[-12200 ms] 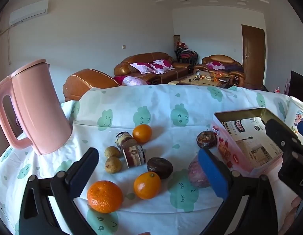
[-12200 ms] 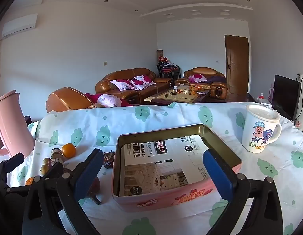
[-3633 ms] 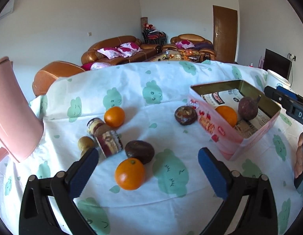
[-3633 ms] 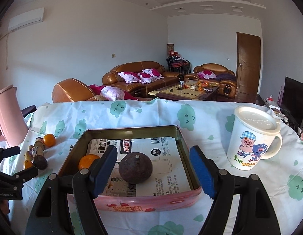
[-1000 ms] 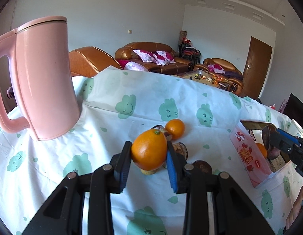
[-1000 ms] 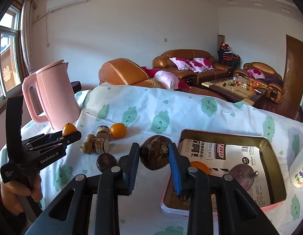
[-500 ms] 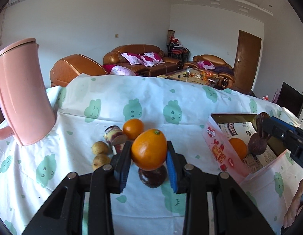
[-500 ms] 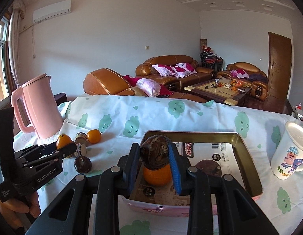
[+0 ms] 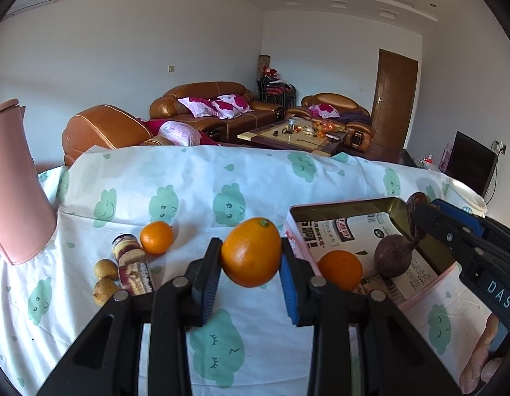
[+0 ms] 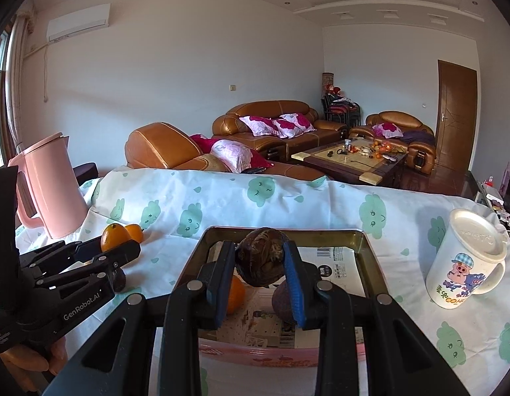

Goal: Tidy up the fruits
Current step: 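Carry the orange and brown fruit over the tin box and open both tools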

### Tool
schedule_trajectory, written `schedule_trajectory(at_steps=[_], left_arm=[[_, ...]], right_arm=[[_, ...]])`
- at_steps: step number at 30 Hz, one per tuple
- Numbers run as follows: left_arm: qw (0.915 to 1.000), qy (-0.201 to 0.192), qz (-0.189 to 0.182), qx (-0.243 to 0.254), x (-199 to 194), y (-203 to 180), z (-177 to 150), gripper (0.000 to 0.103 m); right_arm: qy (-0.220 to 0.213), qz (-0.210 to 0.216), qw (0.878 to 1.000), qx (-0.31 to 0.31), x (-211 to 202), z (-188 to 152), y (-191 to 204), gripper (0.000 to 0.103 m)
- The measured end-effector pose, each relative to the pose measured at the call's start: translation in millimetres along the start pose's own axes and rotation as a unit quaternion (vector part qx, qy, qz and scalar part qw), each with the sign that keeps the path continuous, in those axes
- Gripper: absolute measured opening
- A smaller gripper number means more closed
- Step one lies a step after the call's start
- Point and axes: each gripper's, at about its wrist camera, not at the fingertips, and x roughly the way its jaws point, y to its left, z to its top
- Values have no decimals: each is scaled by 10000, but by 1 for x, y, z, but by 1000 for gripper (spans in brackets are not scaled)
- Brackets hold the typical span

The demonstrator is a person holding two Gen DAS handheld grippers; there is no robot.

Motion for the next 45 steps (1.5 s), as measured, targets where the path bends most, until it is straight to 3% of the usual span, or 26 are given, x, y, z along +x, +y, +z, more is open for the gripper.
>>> schedule_trajectory(at_steps=[14, 27, 37, 45], left_arm=[[9996, 11, -148, 254, 14, -43, 5, 35], [9980, 61, -287, 567, 38, -91, 19, 35], [9972, 302, -84, 677, 60, -98, 23, 35], [9954, 564, 23, 777, 73, -100, 14, 35]], right_arm=[[-199, -381, 9991, 0, -14, 5, -36, 32], [-63, -697, 9973, 220, -6, 4, -68, 32], [131, -752, 9968, 231, 8, -2, -68, 32], [472, -450, 9972, 356, 25, -8, -66, 32]])
